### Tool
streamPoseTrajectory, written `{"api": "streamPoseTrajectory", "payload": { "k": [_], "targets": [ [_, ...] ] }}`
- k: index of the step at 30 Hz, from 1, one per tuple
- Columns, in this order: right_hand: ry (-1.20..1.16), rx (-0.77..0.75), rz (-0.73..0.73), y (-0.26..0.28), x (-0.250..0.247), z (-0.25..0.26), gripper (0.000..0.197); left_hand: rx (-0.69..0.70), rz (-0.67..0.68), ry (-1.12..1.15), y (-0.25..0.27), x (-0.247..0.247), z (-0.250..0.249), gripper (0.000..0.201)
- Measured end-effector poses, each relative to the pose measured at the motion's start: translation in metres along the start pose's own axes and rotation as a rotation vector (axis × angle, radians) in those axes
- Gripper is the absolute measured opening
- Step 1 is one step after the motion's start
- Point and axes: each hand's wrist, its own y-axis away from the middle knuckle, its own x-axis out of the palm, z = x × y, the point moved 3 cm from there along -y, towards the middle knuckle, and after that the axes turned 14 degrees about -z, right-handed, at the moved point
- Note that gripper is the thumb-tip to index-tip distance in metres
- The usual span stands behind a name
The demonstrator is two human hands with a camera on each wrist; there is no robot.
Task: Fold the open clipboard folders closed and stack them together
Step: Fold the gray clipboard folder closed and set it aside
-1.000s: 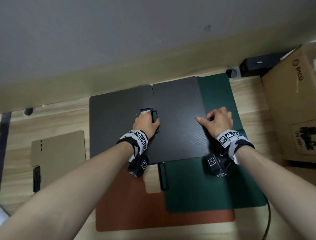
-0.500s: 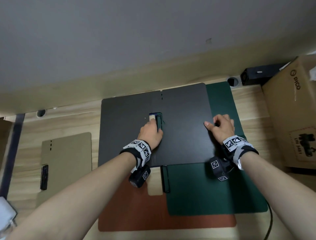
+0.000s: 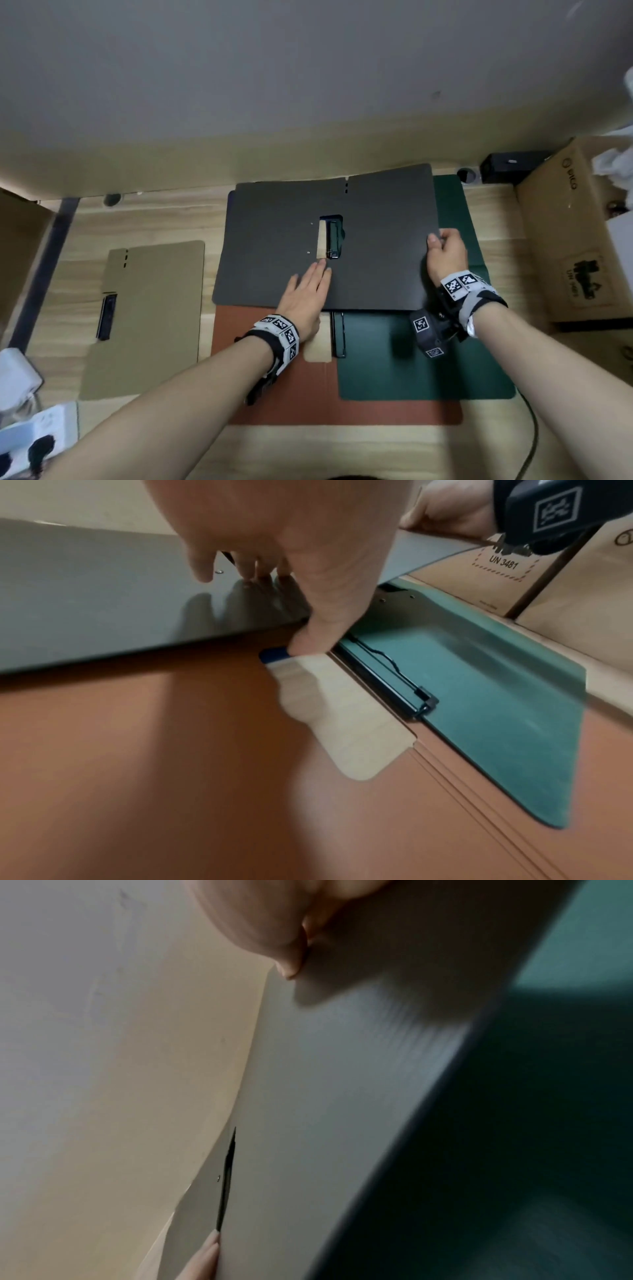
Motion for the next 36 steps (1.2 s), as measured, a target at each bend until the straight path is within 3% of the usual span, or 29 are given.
{"api": "streamPoseTrajectory", "payload": {
  "k": [3,6,10,14,17,24,28,31,36],
  "targets": [
    [-0.013,0.000,-0.020,0.014,-0.012,0.009,0.031,0.023,-0.090,0.022,0.011,-0.017,0.004,0.092],
    [-0.047,0.060,-0.002,0.031,-0.022,0.019,0.034,0.109,-0.175,0.066,0.034,-0.035,0.021,0.072],
    [-0.149,0.263,0.171,0.048,-0.033,0.032,0.033,0.156,-0.338,0.125,0.063,-0.071,0.056,0.056],
    [-0.310,0.321,0.333,0.069,-0.057,0.082,0.020,0.201,-0.580,0.171,0.077,-0.132,0.087,0.043],
    [-0.439,0.365,0.380,0.087,-0.073,0.128,0.039,0.151,-0.737,0.228,0.081,-0.181,0.107,0.036],
    [-0.481,0.068,0.348,0.121,-0.101,0.203,0.056,-0.013,-0.940,0.566,0.087,-0.280,0.145,0.011],
    [-0.482,-0.030,0.264,0.129,-0.106,0.225,0.041,-0.095,-0.950,0.859,0.107,-0.320,0.158,0.013],
    [-0.401,-0.159,0.213,0.132,-0.107,0.232,0.036,-0.151,-1.014,1.052,0.117,-0.328,0.169,0.013],
    [-0.385,-0.258,0.245,0.139,-0.097,0.250,0.053,-0.351,-1.049,1.391,0.125,-0.309,0.188,0.021]
  ]
}}
